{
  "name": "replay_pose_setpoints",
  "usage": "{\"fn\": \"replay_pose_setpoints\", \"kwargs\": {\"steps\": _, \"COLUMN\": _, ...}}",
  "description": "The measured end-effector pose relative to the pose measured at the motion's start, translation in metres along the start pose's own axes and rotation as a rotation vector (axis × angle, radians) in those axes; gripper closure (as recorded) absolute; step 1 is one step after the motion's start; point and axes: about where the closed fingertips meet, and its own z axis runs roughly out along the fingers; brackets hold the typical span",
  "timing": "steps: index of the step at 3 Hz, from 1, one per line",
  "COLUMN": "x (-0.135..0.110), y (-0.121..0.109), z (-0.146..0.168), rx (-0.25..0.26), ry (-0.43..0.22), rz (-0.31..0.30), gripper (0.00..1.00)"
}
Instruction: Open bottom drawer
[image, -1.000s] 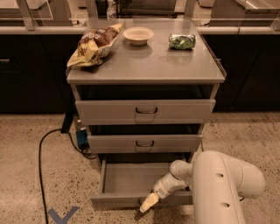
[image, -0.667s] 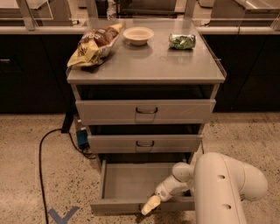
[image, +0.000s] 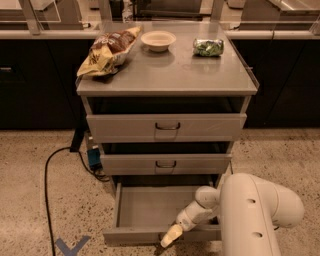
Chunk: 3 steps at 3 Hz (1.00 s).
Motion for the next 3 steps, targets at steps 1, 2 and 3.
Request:
{"fn": "replay_pose_setpoints", "kwargs": {"steps": 1, "x": 0.0216, "y": 0.0183, "z": 0.0052, "rx": -0.035, "ry": 0.04, "rz": 0.022, "gripper": 0.0}}
{"fn": "replay_pose_setpoints", "kwargs": {"steps": 2, "x": 0.029, "y": 0.0249, "z": 0.0046, "rx": -0.064, "ry": 0.055, "rz": 0.041, "gripper": 0.0}}
{"fn": "replay_pose_setpoints", "kwargs": {"steps": 3, "x": 0.0253, "y": 0.0224, "z": 0.004, "rx": -0.064, "ry": 0.055, "rz": 0.041, "gripper": 0.0}}
